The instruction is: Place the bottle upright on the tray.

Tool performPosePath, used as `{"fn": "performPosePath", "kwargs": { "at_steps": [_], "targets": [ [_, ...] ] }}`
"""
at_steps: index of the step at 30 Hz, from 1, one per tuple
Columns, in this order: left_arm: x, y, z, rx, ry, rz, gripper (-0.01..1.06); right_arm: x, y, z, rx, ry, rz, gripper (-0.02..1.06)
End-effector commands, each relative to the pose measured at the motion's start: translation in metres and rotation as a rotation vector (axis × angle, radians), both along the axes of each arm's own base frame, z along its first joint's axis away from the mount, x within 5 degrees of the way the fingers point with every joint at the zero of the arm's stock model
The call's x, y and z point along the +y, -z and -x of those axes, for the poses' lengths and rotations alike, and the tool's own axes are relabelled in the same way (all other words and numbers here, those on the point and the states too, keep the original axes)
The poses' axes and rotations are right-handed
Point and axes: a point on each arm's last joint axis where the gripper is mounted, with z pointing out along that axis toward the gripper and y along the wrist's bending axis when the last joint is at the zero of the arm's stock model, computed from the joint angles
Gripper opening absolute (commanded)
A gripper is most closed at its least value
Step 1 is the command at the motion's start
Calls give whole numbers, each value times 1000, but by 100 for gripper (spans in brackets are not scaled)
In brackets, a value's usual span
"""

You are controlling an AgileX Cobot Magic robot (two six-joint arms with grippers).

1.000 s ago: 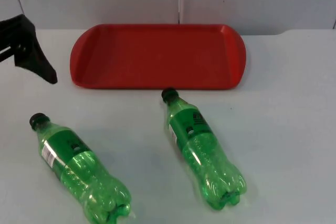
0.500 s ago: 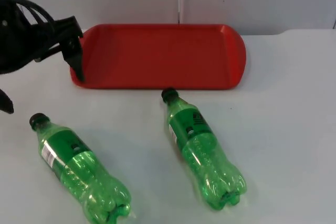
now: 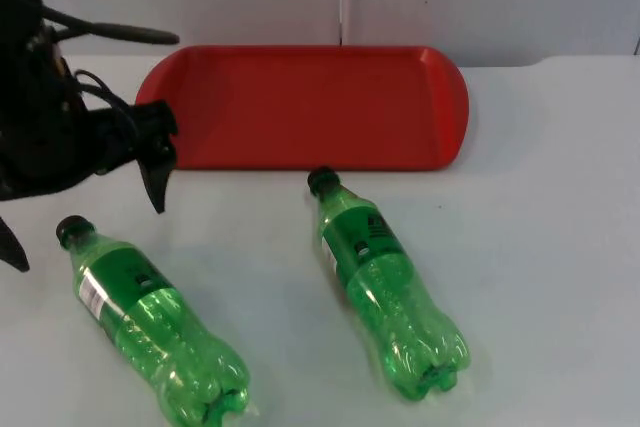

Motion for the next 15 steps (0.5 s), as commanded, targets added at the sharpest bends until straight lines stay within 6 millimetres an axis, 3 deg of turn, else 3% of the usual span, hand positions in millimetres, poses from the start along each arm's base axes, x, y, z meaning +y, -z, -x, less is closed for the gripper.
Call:
{"fn": "performPosePath", "kwargs": {
  "at_steps": [1, 6, 15],
  "targets": [
    [-8, 4, -1, -10, -6, -13, 103, 0, 0, 0, -6, 2, -4, 84],
    [-13, 22, -1, 43, -22, -17, 103, 0, 0, 0, -6, 2, -4, 84],
    [-16, 32, -6, 18, -72, 13, 101, 0, 0, 0, -6, 2, -4, 84]
  ]
}}
